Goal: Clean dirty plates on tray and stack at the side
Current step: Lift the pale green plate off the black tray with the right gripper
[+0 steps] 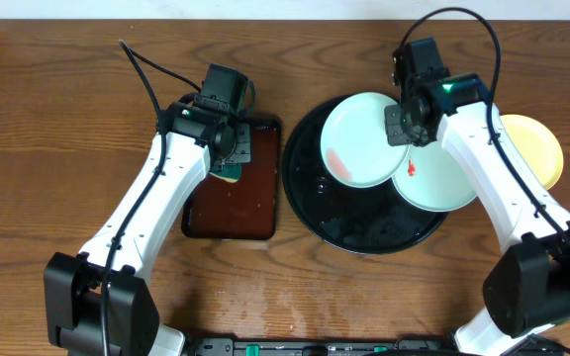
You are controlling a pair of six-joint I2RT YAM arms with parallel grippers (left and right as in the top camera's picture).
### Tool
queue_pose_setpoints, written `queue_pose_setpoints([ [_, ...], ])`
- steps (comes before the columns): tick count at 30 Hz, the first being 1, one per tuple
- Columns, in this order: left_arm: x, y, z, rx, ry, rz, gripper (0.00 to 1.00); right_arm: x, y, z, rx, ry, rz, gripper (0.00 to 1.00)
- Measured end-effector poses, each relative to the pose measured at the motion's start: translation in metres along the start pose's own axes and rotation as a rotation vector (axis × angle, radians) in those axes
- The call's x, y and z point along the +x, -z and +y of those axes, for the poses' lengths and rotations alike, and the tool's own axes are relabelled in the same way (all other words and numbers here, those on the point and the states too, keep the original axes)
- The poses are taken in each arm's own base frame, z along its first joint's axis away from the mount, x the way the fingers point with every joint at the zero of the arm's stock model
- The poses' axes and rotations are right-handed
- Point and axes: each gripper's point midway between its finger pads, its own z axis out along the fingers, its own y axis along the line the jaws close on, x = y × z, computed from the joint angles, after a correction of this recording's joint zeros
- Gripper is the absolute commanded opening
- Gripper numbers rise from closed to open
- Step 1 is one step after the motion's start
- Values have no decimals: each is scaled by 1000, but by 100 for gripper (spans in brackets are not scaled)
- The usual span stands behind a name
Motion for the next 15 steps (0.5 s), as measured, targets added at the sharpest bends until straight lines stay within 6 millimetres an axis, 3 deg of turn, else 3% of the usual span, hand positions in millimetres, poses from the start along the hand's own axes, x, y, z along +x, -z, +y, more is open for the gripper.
queue_pose_setpoints([
  [7,0,0,0,0,3,1,7,-9,21,14,187,119,-87,1],
  [15,0,0,0,0,17,0,7,-18,63,37,471,245,-268,1],
])
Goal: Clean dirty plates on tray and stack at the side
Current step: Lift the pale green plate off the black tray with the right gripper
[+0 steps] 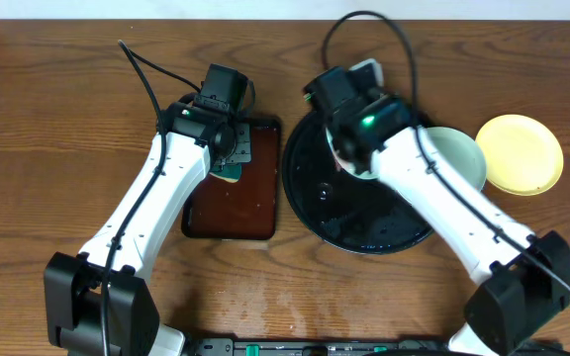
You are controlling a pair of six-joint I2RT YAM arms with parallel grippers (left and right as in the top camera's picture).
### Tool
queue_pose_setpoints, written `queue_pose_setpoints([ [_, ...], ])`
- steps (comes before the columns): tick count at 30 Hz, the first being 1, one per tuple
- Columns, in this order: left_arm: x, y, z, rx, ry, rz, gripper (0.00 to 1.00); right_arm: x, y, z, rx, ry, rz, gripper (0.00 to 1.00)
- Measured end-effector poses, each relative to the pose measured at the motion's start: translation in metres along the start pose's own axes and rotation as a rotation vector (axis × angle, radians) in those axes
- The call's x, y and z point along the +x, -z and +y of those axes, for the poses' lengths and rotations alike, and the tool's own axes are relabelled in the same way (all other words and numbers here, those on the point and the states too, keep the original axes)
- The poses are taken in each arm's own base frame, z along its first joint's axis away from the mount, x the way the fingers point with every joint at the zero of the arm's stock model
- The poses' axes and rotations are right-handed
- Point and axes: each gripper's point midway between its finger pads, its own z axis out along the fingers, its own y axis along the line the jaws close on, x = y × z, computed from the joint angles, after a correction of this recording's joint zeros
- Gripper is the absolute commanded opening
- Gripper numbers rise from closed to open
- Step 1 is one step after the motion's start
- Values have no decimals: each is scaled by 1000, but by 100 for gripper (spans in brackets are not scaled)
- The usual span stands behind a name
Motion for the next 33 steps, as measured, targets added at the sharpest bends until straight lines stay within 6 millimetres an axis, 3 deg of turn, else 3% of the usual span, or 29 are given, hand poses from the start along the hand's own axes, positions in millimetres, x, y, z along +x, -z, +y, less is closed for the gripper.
queue_pose_setpoints([
  [12,-1,0,0,2,15,-3,7,-20,57,10,179,-5,-200,1],
  [22,-1,0,0,2,15,-3,8,-23,62,6,205,-54,-227,1],
  [25,-1,0,0,1,14,-3,8,-22,54,24,89,-75,-193,1],
  [28,0,0,0,0,14,1,7,-19,33,36,-62,-112,-119,1],
  [33,2,-1,1,-3,13,7,7,-8,-23,20,-267,-264,53,1],
])
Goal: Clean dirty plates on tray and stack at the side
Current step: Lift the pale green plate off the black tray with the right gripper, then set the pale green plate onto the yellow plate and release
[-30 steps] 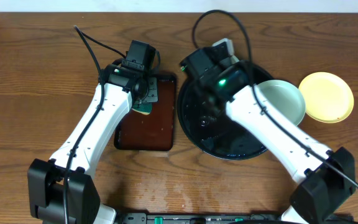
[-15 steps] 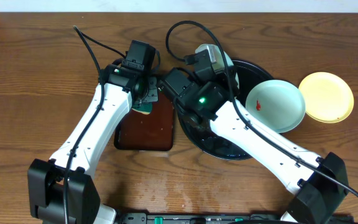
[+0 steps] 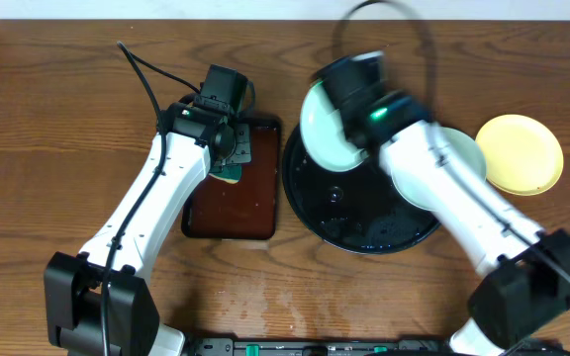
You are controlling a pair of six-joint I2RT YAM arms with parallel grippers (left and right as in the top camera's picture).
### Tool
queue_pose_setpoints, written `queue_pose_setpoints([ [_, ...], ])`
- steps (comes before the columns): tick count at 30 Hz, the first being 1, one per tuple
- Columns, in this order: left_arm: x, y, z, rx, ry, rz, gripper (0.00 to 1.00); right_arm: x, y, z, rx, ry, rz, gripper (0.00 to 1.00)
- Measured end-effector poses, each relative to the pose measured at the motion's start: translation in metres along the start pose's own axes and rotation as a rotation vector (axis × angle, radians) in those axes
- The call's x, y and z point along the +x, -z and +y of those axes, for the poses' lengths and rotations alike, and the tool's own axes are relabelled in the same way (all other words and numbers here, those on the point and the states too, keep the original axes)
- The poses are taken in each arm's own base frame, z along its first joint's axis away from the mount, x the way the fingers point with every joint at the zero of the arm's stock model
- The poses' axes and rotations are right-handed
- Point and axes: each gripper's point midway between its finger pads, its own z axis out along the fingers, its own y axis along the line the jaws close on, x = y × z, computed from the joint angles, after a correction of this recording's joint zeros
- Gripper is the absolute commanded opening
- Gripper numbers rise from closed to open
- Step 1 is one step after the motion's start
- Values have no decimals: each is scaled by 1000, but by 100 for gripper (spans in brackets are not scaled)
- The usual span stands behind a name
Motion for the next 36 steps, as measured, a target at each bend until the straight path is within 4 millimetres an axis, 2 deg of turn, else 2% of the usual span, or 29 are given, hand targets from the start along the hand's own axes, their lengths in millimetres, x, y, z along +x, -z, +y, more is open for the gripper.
queue_pose_setpoints([
  [3,0,0,0,0,0,1,7,3,-27,-31,-116,-136,100,1],
  [8,0,0,0,-1,0,1,8,8,-56,-92,-246,-360,186,1],
  [12,0,0,0,-1,0,1,7,18,-74,-163,-285,-565,206,1],
  [17,1,0,0,-1,0,2,7,53,-87,-269,-202,-810,200,1],
  [21,1,0,0,-1,0,2,8,86,-87,-329,-99,-935,202,1],
  [23,1,0,0,0,0,2,7,102,-85,-352,-48,-981,207,1],
  [26,1,0,0,0,0,2,7,120,-85,-373,1,-1025,207,1],
  [28,1,0,0,0,0,2,7,133,-90,-375,15,-1041,222,1],
  [36,5,-3,2,-5,-2,15,7,190,-137,-337,6,-1064,278,1],
])
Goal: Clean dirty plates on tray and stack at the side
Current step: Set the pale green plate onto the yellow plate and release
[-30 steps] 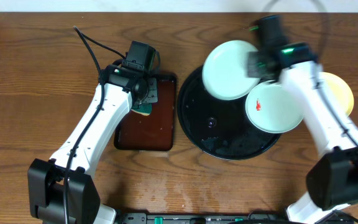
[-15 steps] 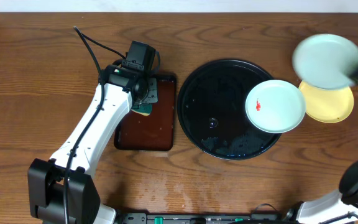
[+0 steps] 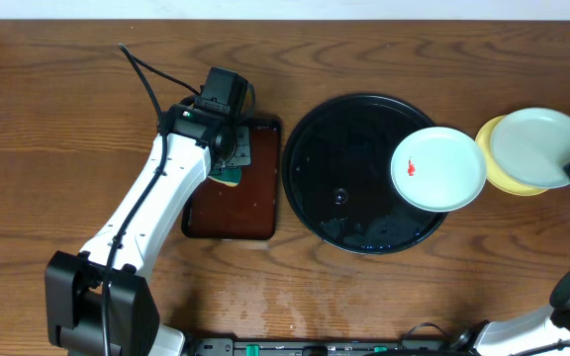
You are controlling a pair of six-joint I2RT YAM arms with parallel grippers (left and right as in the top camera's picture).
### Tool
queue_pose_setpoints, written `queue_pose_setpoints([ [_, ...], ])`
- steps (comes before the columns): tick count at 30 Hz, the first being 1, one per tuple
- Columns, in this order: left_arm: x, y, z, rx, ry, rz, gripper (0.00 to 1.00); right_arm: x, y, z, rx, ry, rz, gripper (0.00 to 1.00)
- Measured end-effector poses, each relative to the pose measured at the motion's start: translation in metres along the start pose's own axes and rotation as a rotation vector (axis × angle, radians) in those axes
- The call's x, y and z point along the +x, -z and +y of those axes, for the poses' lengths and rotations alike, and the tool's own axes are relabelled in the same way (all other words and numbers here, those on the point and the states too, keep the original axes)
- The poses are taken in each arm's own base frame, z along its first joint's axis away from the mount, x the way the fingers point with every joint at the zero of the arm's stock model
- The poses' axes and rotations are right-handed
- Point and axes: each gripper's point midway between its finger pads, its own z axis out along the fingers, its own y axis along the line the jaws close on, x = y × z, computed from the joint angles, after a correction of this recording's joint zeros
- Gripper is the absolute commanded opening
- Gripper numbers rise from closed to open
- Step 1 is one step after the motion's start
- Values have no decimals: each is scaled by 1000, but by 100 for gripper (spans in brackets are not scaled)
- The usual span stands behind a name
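Observation:
A round black tray (image 3: 344,188) lies mid-table. On its right part sits a pale green plate (image 3: 441,170) with a red stain near its left side. A second pale green plate (image 3: 540,144), showing no stain, rests on a yellow plate (image 3: 503,170) to the right of the tray. My right gripper is a dark shape at the frame's right edge, against that plate's rim; its fingers are cut off. My left gripper (image 3: 228,156) hovers over the brown tray, shut on a yellow-green sponge (image 3: 229,178).
A brown rectangular tray (image 3: 234,210) sits left of the black tray, under the left arm. Cables run from the left wrist toward the back. Wet spots glint on the black tray's surface.
The right arm has gone from the black tray's far left rim, where it held a plate tilted, to the right edge. That plate now lies on the yellow plate. The left arm is unchanged.
My right gripper first gripped a stained plate lying on the tray over another plate. Then the arm reached across the tray's left side, then held the plate tilted at the far left rim. The plate now rests on the yellow plate. The left gripper kept the sponge throughout.

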Motion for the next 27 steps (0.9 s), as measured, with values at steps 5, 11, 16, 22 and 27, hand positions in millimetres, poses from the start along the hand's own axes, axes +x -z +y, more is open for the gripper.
queue_pose_setpoints([
  [5,0,0,0,0,0,1,7,8,-9,0,-7,5,-2,22],
  [11,0,0,0,0,0,1,7,11,-9,14,-82,29,16,44],
  [16,0,0,0,0,0,1,7,29,0,31,-150,83,113,44],
  [22,0,0,0,0,0,0,8,63,34,79,-155,259,262,41],
  [27,0,0,0,0,0,0,8,92,38,101,-73,425,295,32],
])
